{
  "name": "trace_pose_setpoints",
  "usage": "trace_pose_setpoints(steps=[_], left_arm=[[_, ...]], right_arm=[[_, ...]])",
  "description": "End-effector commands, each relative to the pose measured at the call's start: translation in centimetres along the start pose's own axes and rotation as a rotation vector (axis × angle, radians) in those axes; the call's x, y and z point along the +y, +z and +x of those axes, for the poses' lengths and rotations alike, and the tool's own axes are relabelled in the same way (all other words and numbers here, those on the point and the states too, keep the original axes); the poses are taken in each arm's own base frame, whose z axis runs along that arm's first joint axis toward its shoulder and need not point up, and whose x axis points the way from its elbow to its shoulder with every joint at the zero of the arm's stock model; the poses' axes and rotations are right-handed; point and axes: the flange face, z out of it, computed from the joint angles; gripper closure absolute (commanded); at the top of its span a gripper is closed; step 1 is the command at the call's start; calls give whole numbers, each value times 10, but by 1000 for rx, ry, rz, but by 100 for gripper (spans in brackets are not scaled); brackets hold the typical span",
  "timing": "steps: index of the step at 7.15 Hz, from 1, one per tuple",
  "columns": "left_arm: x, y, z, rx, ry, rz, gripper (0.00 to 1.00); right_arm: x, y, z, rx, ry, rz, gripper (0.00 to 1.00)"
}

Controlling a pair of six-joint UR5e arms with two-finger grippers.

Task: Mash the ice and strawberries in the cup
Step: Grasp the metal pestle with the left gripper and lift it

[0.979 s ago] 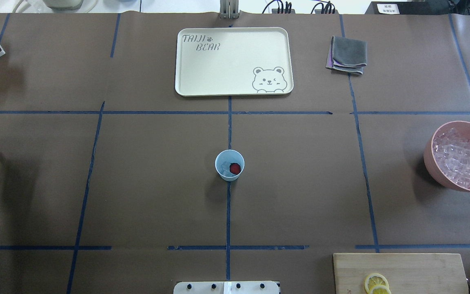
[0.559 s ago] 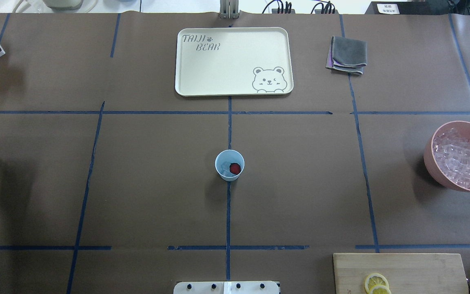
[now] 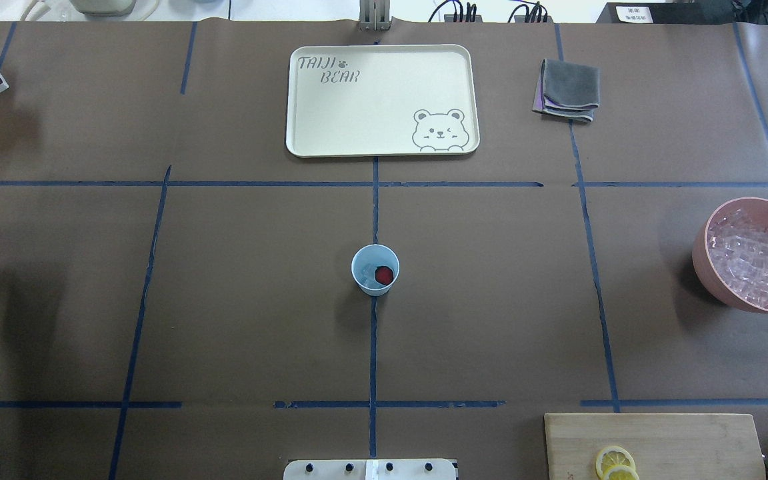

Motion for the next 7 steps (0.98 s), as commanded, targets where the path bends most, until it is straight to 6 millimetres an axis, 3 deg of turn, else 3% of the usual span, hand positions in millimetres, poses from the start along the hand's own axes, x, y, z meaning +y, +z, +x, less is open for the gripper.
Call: trace_pose_setpoints(steps=[1, 3, 4, 5, 7], left_arm=[[5, -4, -3, -11, 0, 11, 91], [-4, -26, 17, 35, 12, 29, 99], [-8, -46, 47, 125, 38, -1, 100], [-26, -86, 62, 186, 51, 61, 100], [-42, -158, 129, 287, 171, 196, 100]], right_arm=[[2, 1, 1, 0, 3, -3, 0], [2, 1, 1, 0, 3, -3, 0], [2, 1, 1, -2, 3, -3, 0], [2, 1, 1, -2, 2, -2, 0], [2, 1, 1, -2, 4, -2, 0]])
